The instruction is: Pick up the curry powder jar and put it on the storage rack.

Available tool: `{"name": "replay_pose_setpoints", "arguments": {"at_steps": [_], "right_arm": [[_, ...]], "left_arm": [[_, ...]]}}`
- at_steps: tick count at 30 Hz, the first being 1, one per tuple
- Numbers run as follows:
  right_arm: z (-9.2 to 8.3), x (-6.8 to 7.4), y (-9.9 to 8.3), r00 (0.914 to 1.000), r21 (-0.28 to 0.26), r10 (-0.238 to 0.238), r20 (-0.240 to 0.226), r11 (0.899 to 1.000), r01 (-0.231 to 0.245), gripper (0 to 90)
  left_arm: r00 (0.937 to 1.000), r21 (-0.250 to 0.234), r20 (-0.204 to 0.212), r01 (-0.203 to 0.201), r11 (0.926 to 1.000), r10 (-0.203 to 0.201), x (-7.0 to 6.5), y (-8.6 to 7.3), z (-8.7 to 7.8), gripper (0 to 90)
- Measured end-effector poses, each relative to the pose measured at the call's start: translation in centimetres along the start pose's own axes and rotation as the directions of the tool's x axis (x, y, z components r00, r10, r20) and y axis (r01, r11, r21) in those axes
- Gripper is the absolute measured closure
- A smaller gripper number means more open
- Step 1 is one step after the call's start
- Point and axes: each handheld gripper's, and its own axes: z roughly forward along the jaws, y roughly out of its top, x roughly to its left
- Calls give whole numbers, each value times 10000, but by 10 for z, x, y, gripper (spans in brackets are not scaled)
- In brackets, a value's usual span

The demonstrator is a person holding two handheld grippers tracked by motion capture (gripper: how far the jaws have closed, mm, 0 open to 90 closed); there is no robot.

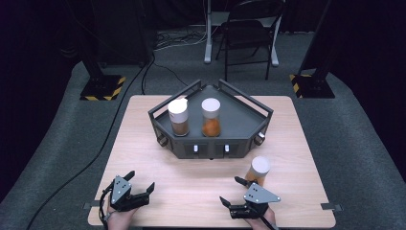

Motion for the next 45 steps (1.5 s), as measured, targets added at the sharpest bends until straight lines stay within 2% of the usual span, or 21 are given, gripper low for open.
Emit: {"name": "replay_pose_setpoints", "arguments": {"at_steps": [7,16,21,28,39,45], "right_arm": [[-15,-5,-5,9999,406,-104,68,9991,101,150],[-39,-14,-12,9996,517,-65,287,9987,50,164],[-50,-20,-17,9991,478,92,408,9988,-112,165],[-66,-24,-23,9950,260,344,933,9990,-370,170],[-81,-30,-31,9810,-64,657,1825,9978,-656,163],[-87,-32,-37,9646,-194,907,2476,9959,-887,148]], "left_arm": [[10000,-8,-21,-26,10000,26,0,0,0,102],[10000,13,-27,-23,10000,23,-1,0,0,103],[10000,15,-48,-41,10000,41,-1,0,0,103],[10000,12,-55,-35,10000,35,-1,0,0,102],[10000,-15,-55,-28,10000,28,-1,0,0,102],[10000,-1,-48,-16,10000,16,-1,0,0,102]]}}
